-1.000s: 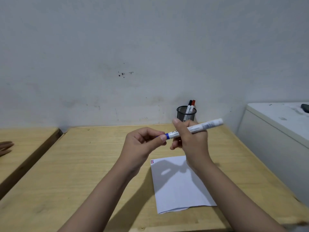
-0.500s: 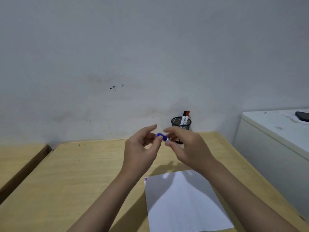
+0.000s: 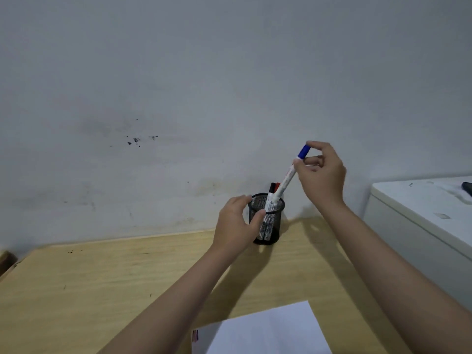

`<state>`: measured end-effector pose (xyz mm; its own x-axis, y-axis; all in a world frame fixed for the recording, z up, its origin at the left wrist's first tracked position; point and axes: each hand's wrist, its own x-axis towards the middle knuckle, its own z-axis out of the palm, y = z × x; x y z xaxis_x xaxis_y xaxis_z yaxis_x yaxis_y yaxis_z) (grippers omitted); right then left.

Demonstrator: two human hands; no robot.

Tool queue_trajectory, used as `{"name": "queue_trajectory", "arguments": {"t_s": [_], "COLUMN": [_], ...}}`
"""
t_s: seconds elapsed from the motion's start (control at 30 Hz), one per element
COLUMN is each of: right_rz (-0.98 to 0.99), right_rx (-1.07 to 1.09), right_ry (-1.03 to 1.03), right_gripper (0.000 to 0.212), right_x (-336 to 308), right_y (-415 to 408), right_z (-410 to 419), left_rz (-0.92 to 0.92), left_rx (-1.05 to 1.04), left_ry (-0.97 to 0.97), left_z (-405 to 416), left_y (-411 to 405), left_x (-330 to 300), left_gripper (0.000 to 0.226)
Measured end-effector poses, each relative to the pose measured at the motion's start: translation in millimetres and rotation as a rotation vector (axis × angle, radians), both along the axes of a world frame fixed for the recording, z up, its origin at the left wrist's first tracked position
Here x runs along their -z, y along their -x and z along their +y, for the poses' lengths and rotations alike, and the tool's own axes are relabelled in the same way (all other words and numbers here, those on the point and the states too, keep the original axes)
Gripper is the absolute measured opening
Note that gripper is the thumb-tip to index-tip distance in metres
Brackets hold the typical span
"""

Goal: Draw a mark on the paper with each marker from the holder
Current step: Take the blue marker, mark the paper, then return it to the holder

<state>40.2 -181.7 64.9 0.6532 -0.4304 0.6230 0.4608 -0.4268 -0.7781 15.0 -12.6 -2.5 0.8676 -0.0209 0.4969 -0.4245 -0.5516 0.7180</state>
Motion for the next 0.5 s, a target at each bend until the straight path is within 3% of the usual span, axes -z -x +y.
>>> {"name": "queue_trajectory", "arguments": {"t_s": [0.23,0.5], "right_rz": [0.337,0.376], "right_rx": [-0.03,-0.029], "right_ry": [0.216,0.258], "right_gripper": [0.034,0.036], "right_x": [47,59], "right_y": [-35,-36], "right_z": [6,11], "left_rz": [0.079,0.067], "left_rx": [-0.038,-0.061], "left_ry": [-0.009,0.009], "left_z": [-18,-20], "left_y": [-32,-31], "left_x": [13,12], "left_gripper": [0.041,0.029]}}
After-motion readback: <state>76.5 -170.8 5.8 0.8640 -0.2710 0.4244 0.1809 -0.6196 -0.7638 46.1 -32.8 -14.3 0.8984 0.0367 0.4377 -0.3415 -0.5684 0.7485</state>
